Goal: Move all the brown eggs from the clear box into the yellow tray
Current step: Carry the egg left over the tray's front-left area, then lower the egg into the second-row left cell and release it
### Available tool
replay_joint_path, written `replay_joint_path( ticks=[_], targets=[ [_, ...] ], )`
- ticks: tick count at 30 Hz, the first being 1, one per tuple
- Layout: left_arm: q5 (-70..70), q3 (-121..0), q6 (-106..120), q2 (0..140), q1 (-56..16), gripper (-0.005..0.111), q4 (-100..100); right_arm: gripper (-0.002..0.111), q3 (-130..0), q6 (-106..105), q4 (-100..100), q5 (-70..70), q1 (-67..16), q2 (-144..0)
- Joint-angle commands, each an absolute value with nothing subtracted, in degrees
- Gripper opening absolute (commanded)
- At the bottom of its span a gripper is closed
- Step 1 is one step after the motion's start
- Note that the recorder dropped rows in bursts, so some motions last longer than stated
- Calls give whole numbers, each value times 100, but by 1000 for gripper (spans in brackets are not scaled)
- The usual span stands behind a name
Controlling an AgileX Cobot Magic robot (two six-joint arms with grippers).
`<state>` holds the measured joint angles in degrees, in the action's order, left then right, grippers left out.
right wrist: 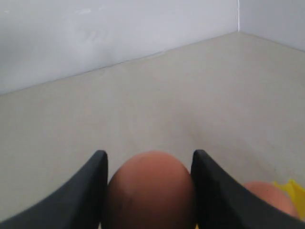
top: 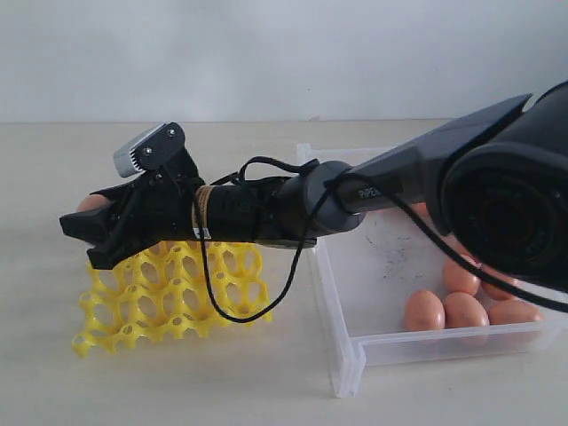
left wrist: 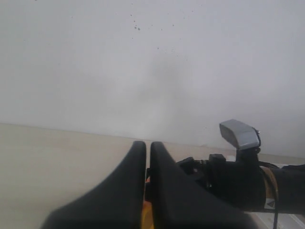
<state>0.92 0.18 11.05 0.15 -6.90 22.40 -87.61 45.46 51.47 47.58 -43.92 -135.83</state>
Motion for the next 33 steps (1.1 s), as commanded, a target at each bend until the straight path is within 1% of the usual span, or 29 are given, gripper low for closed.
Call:
replay_joint_path(
  ticks=[1,22,25,27,31,33],
  targets=[
    [0,0,1062,0,-723,4,2292,0,-9096,4636,5171,4100,-4465,-13723],
    [0,0,1062,0,-723,4,2292,0,-9147,4641,4975,3512,-4454,-13777],
    [0,0,1062,0,-723,4,2292,7,-9147,4641,4975,3523,-4454,-13777],
    [0,0,1062,0,-723,4,2292,16,-9147,4653,4989,3512,-4454,-13777],
    [0,0,1062,0,-723,4,2292,39,-9147,4663,4999,3412,-4454,-13777],
    [0,0,1062,0,-723,4,2292,46,-9147,4687,4999,3401,-4454,-13777]
  ],
)
